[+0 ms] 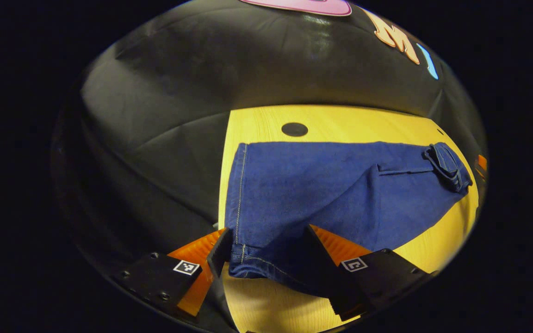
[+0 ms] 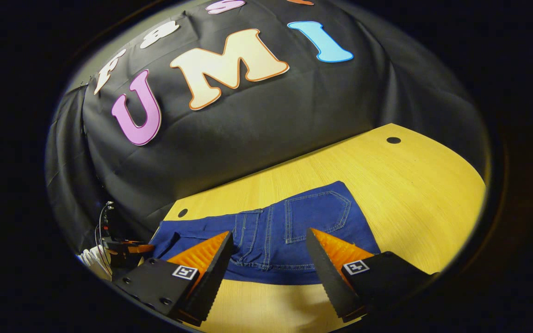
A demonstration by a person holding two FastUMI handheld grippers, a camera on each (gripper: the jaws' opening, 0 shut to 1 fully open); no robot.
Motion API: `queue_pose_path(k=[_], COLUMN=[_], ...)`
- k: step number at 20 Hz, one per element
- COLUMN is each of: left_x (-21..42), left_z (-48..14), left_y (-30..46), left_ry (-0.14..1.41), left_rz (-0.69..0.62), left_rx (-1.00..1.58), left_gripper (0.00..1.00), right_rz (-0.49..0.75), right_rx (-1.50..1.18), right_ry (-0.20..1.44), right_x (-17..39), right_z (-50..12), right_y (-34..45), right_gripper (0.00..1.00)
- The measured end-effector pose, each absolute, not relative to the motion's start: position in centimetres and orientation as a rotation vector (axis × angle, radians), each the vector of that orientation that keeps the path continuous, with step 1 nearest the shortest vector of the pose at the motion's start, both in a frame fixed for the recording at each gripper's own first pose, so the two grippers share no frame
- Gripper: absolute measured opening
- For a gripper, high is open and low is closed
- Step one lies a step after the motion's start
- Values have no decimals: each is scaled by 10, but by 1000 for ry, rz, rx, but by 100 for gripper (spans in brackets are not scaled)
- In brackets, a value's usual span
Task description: Grasp the waist and the cuffs of the jeans and fold them to make the two legs overlap; first hold the waist and fold one-third of the jeans toward the cuffs, then hold the cuffs and fold the remaining one-third in the same direction to finish folding.
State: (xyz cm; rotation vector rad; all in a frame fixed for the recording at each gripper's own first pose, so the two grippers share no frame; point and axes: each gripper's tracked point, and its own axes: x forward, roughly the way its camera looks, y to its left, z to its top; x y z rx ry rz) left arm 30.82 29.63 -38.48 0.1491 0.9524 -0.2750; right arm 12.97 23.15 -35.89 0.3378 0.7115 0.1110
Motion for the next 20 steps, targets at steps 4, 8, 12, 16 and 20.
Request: queue_pose_path(k=[4,8,12,16,20], left_x=[310,304,306,312,305], left_z=[-387,-387,-383,-357,-305], left_y=[290,265,259,248,230], left_ry=[940,975,982,940,876], left_rz=[-316,-357,-307,-281,-292], left_rx=[119,97,61,47,10], left_gripper=[96,51,0,0,0], right_rz=[101,108,136,173,208], right_rx=[341,340,334,318,326], right_ry=[706,701,702,676,646], right_x=[131,132,129,128,133], right_z=[-358,-360,-359,-344,-321], right_y=[231,233,238,232,214], right_gripper=[98,98,98,98,98])
